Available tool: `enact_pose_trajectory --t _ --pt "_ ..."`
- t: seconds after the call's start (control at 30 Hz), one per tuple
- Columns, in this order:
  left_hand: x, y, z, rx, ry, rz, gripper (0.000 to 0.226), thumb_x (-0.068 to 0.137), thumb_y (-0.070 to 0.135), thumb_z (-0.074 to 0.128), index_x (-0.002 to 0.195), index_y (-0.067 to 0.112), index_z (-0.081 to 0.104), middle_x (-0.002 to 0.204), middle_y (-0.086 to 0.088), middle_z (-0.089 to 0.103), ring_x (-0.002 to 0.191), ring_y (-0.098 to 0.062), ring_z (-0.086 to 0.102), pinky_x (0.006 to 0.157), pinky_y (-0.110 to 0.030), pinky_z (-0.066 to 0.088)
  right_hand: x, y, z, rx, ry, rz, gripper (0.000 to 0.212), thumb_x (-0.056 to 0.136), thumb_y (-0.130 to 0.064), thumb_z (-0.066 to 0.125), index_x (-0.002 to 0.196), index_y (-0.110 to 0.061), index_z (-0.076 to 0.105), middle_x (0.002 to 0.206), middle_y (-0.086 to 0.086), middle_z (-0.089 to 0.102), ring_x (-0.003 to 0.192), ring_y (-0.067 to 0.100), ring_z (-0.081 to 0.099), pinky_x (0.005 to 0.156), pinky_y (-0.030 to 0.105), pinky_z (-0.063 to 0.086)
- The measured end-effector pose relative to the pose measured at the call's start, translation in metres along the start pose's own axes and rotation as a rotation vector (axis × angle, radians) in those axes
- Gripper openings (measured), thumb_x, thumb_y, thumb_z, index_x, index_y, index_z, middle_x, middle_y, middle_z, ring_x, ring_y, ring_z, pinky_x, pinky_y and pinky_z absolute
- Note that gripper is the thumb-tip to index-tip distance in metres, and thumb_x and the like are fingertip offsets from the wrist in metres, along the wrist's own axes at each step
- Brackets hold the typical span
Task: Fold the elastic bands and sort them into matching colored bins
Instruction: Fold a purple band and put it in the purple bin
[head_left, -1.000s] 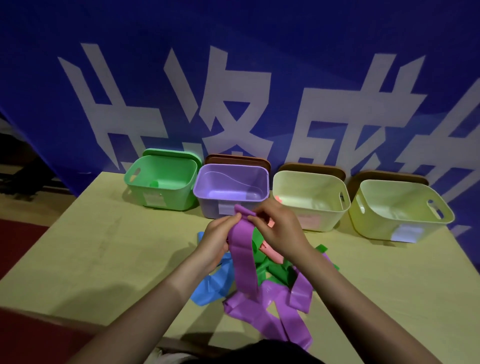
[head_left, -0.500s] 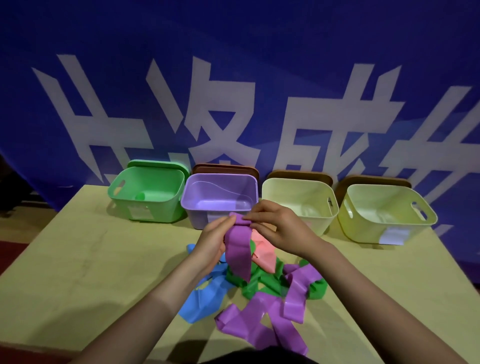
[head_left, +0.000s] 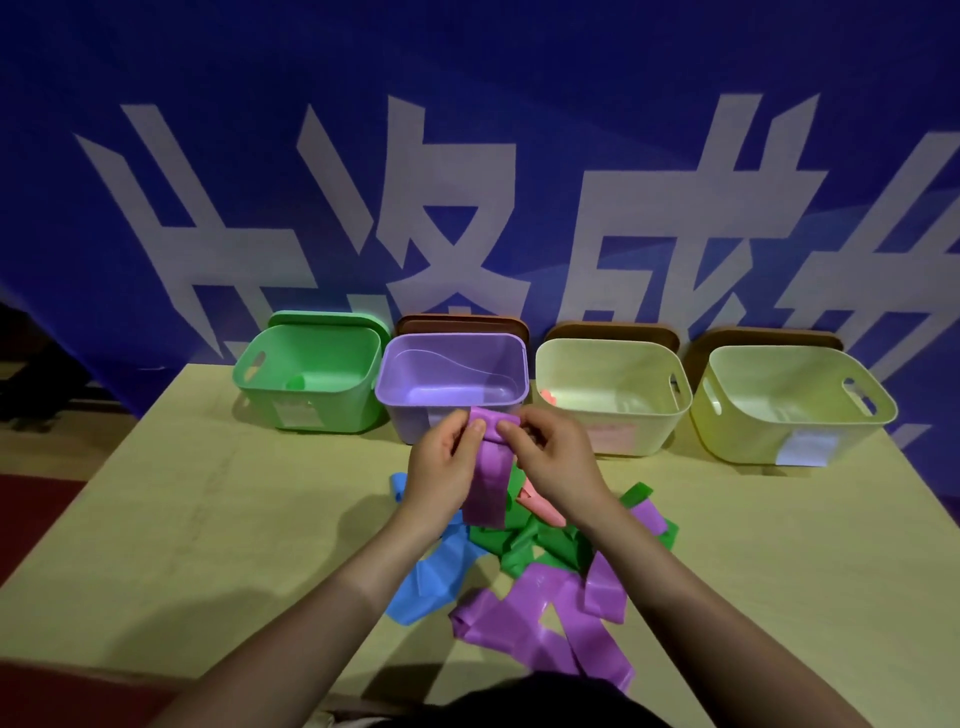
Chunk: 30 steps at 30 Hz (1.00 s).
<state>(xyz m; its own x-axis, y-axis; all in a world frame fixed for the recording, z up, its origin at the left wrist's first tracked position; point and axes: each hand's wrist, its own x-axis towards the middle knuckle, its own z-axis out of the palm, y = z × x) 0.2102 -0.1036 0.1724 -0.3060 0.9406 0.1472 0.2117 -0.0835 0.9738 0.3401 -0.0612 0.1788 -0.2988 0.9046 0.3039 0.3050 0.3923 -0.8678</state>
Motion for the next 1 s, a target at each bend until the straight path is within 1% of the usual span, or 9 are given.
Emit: enact_pose_trajectory --t 0.13,0.23,0.33,0.5,0.6,0.7,0.8,0.9,1.0 --pt "0.0 0.002 -0.011 -0.12 0.029 -0.127 0.016 0.089 0.022 0.058 0.083 0.013 0.069 0.081 -0.014 0.066 0.079 -0.018 0.056 0.071 -0.032 0.042 0.001 -0.001 0.008 0.009 -0.009 -0.017 0.026 0.085 -0.029 0.058 0.07 -0.007 0.062 0.058 -0.002 0.045 0.056 0.007 0.039 0.053 0.016 0.029" --pt "0.001 0.002 -0.021 -0.265 -0.008 -0.264 0.014 0.081 0.027 0.063 0.08 0.015 0.071 0.082 -0.012 0.065 0.08 -0.023 0.056 0.072 -0.034 0.041 0.001 -0.002 0.012 0.054 -0.059 0.005 0.017 0.088 -0.019 0.063 0.072 -0.014 0.063 0.06 -0.005 0.051 0.058 0.004 0.041 0.056 0.017 0.032" --pt "0.0 -0.001 -0.029 -0.187 -0.054 -0.184 0.018 0.09 0.022 0.062 0.089 0.007 0.072 0.089 -0.021 0.069 0.082 -0.026 0.061 0.077 -0.039 0.046 0.001 -0.002 0.016 0.036 -0.077 -0.029 0.013 0.088 -0.018 0.063 0.075 -0.019 0.065 0.062 -0.01 0.052 0.059 0.002 0.044 0.057 0.018 0.034" --pt "-0.002 -0.007 -0.028 -0.068 0.011 -0.128 0.025 0.095 0.012 0.055 0.079 0.024 0.07 0.075 0.006 0.071 0.078 -0.015 0.064 0.079 -0.036 0.049 0.001 -0.007 0.017 -0.313 -0.086 -0.373 0.019 0.09 -0.022 0.055 0.078 -0.009 0.062 0.066 -0.001 0.051 0.062 0.013 0.046 0.056 0.025 0.032" --pt "-0.003 -0.005 -0.032 -0.14 -0.021 -0.152 0.027 0.096 0.011 0.053 0.079 0.022 0.07 0.074 0.008 0.071 0.075 -0.01 0.062 0.076 -0.031 0.048 0.003 -0.01 0.013 -0.365 -0.091 -0.473 0.021 0.092 -0.024 0.052 0.084 -0.009 0.065 0.07 0.003 0.056 0.065 0.016 0.05 0.057 0.026 0.036" --pt "0.001 -0.004 -0.039 -0.34 -0.08 -0.221 0.016 0.092 0.018 0.058 0.091 0.016 0.073 0.09 -0.008 0.072 0.086 -0.019 0.063 0.08 -0.032 0.049 0.007 -0.013 0.013 -0.216 -0.099 -0.387 0.021 0.091 -0.024 0.056 0.092 -0.009 0.07 0.073 -0.003 0.059 0.067 0.005 0.048 0.061 0.015 0.036" --pt "0.007 -0.001 -0.037 -0.517 -0.082 -0.304 0.035 0.088 0.029 0.062 0.108 0.0 0.067 0.107 -0.022 0.068 0.097 -0.029 0.062 0.09 -0.04 0.048 0.01 -0.015 0.019 -0.013 -0.058 -0.208 0.024 0.089 -0.029 0.059 0.088 -0.008 0.071 0.071 0.003 0.062 0.067 0.014 0.054 0.063 0.027 0.043" --pt "0.008 0.006 -0.035 -0.554 -0.149 -0.423 0.047 0.093 0.044 0.046 0.112 0.006 0.066 0.107 -0.015 0.07 0.096 -0.024 0.067 0.088 -0.036 0.053 0.011 -0.014 0.023 0.125 -0.01 -0.038 0.011 0.088 -0.02 0.064 0.08 -0.015 0.07 0.064 -0.009 0.062 0.06 0.007 0.054 0.06 0.027 0.042" --pt "0.007 0.004 -0.034 -0.491 -0.098 -0.456 0.039 0.089 0.037 0.053 0.112 0.008 0.066 0.105 -0.016 0.071 0.098 -0.027 0.066 0.087 -0.037 0.053 0.01 -0.013 0.023 0.166 0.021 0.03 0.011 0.089 -0.013 0.066 0.083 -0.019 0.072 0.064 -0.014 0.063 0.061 0.004 0.056 0.06 0.024 0.043"
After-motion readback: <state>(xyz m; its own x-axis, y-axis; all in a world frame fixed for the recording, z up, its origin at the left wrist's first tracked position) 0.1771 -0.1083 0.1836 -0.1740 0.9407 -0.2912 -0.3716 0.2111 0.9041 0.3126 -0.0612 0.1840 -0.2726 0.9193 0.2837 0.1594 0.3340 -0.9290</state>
